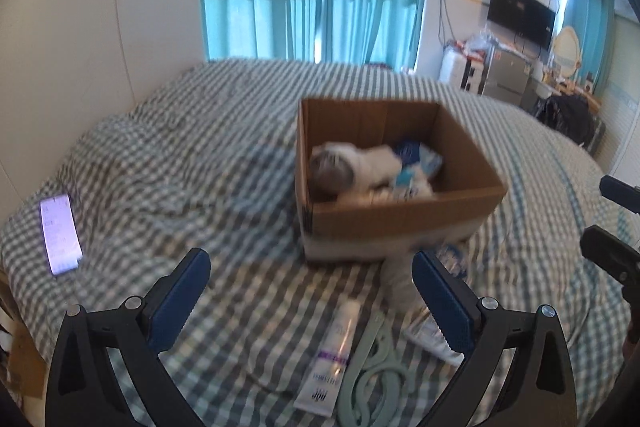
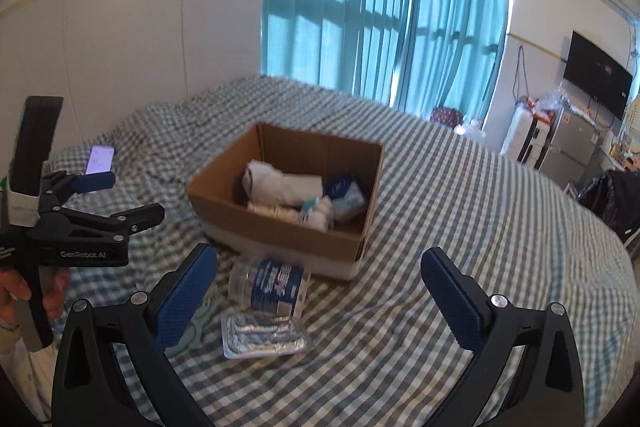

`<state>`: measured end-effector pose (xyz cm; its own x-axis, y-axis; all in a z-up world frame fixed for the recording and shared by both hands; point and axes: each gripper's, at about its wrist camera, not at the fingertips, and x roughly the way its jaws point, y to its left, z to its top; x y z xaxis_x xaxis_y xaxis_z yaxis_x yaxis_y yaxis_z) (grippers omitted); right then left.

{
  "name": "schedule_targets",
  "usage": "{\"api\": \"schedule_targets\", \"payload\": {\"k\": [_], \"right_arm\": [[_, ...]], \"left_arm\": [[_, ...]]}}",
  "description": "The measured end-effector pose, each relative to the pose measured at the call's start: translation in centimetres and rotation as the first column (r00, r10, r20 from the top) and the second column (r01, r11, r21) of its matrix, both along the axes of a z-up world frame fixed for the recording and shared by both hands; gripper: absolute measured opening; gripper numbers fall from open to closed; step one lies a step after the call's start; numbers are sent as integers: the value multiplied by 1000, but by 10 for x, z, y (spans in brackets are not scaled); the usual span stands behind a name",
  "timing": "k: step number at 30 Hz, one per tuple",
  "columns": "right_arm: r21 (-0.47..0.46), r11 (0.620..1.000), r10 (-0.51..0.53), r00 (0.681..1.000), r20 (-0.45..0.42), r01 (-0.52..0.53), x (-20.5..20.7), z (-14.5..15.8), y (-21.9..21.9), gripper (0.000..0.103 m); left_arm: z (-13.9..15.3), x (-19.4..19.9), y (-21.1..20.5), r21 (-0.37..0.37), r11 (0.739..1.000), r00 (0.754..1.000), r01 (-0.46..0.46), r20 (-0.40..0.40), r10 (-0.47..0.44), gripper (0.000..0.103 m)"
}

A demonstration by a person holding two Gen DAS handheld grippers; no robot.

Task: Organize objects

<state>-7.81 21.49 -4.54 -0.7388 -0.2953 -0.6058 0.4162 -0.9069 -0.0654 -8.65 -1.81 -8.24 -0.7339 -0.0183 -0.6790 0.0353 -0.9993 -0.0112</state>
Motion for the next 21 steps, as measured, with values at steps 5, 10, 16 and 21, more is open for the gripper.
{"api": "schedule_targets", "payload": {"k": [5,10,16,21], "right_arm": [[-11,1000,-17,996,93,18,-9,-54,-2,103],[-4,1000,-15,983,183,16,-14,-92,-7,103],[58,998,-18,976,218,5,-13,-113,-19,102],[61,998,-31,968,249,17,-11,-124,-25,102]], "left_arm": [[-50,1,6,-29,999,995,36,98,-33,101],[-94,1,13,-108,993,982,52,188,-31,75],[-112,1,13,-51,992,967,113,237,-98,33],[-101,8,13,-24,992,969,120,221,-112,23]]}}
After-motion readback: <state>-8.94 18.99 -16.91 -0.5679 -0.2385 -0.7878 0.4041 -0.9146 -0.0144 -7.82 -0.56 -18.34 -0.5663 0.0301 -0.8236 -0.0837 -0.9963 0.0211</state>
